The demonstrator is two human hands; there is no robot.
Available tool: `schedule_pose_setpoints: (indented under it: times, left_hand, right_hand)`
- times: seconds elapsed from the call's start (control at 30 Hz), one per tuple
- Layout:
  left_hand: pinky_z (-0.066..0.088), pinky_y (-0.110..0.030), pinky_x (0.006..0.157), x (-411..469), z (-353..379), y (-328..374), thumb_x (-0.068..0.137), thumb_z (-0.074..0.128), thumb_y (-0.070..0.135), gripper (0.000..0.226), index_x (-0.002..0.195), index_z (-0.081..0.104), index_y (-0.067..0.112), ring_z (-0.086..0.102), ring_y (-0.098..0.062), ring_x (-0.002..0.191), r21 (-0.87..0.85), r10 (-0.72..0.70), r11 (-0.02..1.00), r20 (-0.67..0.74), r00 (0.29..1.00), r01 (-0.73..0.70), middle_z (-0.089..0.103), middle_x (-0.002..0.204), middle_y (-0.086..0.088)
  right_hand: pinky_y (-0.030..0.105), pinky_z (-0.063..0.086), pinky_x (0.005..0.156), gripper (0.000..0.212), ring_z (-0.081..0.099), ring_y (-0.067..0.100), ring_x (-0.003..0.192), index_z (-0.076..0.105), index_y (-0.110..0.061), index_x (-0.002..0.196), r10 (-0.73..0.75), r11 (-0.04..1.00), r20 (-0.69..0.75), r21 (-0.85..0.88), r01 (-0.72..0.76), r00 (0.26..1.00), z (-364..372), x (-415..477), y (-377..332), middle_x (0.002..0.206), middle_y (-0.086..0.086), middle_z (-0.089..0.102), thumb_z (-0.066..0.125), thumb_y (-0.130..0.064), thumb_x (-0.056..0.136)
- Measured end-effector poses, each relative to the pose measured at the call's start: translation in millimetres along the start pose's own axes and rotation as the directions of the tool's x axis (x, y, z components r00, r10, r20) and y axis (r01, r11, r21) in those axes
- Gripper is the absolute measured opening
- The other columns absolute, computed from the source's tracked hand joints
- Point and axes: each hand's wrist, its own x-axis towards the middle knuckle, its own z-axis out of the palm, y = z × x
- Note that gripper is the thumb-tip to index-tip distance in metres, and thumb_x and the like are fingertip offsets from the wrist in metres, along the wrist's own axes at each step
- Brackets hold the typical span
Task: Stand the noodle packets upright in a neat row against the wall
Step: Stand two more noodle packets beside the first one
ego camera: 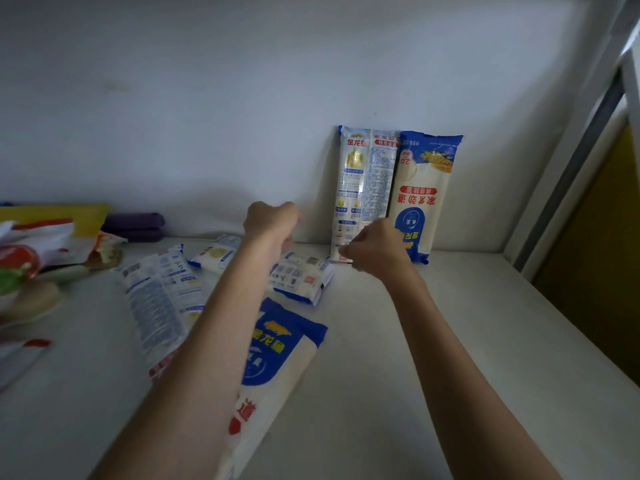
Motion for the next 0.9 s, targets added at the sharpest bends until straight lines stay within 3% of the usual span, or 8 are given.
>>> schedule_pose_setpoints:
  times: [0.1, 0.27, 0.43, 0.47, 0.53, 0.6, 0.77, 0.9]
  left_hand:
    - [0.059, -0.037, 0.079, 4, -37, -1, 0.080, 0.066, 0.008, 0.035, 0.113, 0.055, 0.004, 0.060, -0.027, 0.094, -0.049, -0.212, 0.975, 0.063, 0.975, 0.215, 0.057, 0.101, -0.017]
    - [0.055, -0.045, 0.069, 22, -87, -15, 0.064, 0.074, 0.006, 0.055, 0.116, 0.056, 0.012, 0.063, -0.035, 0.096, -0.165, -0.453, 0.867, 0.135, 0.881, 0.471, 0.057, 0.114, -0.018]
    - [0.049, -0.070, 0.065, 32, -95, -27, 0.020, 0.083, 0.000, 0.122, 0.131, 0.041, 0.030, 0.056, -0.049, 0.111, -0.205, -0.517, 0.808, 0.205, 0.831, 0.553, 0.052, 0.129, -0.023]
    - [0.048, -0.070, 0.068, 31, -93, -25, 0.031, 0.084, 0.002, 0.108, 0.128, 0.044, 0.026, 0.055, -0.049, 0.112, -0.204, -0.510, 0.810, 0.220, 0.832, 0.550, 0.052, 0.127, -0.024]
    - [0.053, -0.058, 0.075, 24, -87, -22, 0.066, 0.073, 0.008, 0.045, 0.106, 0.053, 0.010, 0.063, -0.041, 0.102, -0.224, -0.469, 0.827, 0.234, 0.852, 0.516, 0.061, 0.114, -0.021]
    - [0.056, -0.047, 0.080, 24, -83, -24, 0.077, 0.063, 0.009, 0.016, 0.091, 0.054, 0.008, 0.067, -0.034, 0.091, -0.237, -0.459, 0.833, 0.206, 0.864, 0.499, 0.066, 0.103, -0.016]
    - [0.054, -0.035, 0.077, 24, -78, -30, 0.079, 0.060, 0.007, 0.012, 0.088, 0.051, 0.008, 0.062, -0.027, 0.075, -0.198, -0.401, 0.877, 0.200, 0.894, 0.438, 0.062, 0.082, -0.013]
    - [0.048, -0.032, 0.070, 22, -76, -35, 0.081, 0.057, -0.001, 0.012, 0.085, 0.050, 0.008, 0.057, -0.024, 0.071, -0.078, -0.341, 0.929, 0.210, 0.917, 0.363, 0.057, 0.080, -0.012]
  right_hand:
    - [0.034, 0.060, 0.070, 0.029, 0.067, 0.021, 0.070, 0.068, 0.004, 0.093, 0.007, 1.000, 0.114, 0.027, -0.010, 0.993, 11, -11, -17, 0.084, 0.019, 0.071, 0.077, -0.017, 0.076]
    - [0.024, 0.046, 0.052, 0.035, 0.062, 0.018, 0.072, 0.064, 0.000, 0.098, -0.005, 1.000, 0.224, -0.002, 0.005, 0.975, 37, -9, -39, 0.084, 0.009, 0.066, 0.079, -0.022, 0.076]
    - [0.047, 0.059, 0.076, 0.020, 0.070, 0.031, 0.086, 0.067, 0.004, 0.096, -0.073, 0.993, 0.154, -0.076, 0.086, 0.985, 57, -2, -50, 0.094, 0.020, 0.071, 0.070, -0.005, 0.079]
    - [0.048, 0.059, 0.076, 0.019, 0.071, 0.032, 0.085, 0.067, 0.003, 0.097, -0.092, 0.988, 0.171, -0.108, 0.111, 0.981, 63, -3, -50, 0.094, 0.020, 0.071, 0.067, -0.004, 0.079]
    - [0.045, 0.060, 0.074, 0.021, 0.070, 0.028, 0.079, 0.065, -0.001, 0.100, -0.102, 0.979, 0.208, -0.153, 0.135, 0.973, 71, -5, -47, 0.093, 0.016, 0.069, 0.064, -0.006, 0.080]
    - [0.044, 0.060, 0.072, 0.023, 0.069, 0.027, 0.078, 0.061, -0.002, 0.103, -0.094, 0.979, 0.231, -0.156, 0.132, 0.968, 74, -6, -44, 0.093, 0.015, 0.068, 0.064, -0.009, 0.081]
    - [0.026, 0.039, 0.052, 0.026, 0.053, 0.015, 0.067, 0.049, -0.010, 0.085, -0.035, 0.959, 0.337, -0.252, 0.126, 0.941, 63, -8, -48, 0.081, 0.003, 0.056, 0.073, -0.019, 0.080]
    - [0.026, 0.035, 0.049, 0.029, 0.051, 0.016, 0.067, 0.045, -0.011, 0.080, 0.030, 0.949, 0.393, -0.300, 0.097, 0.919, 63, -10, -51, 0.074, 0.001, 0.052, 0.072, -0.021, 0.081]
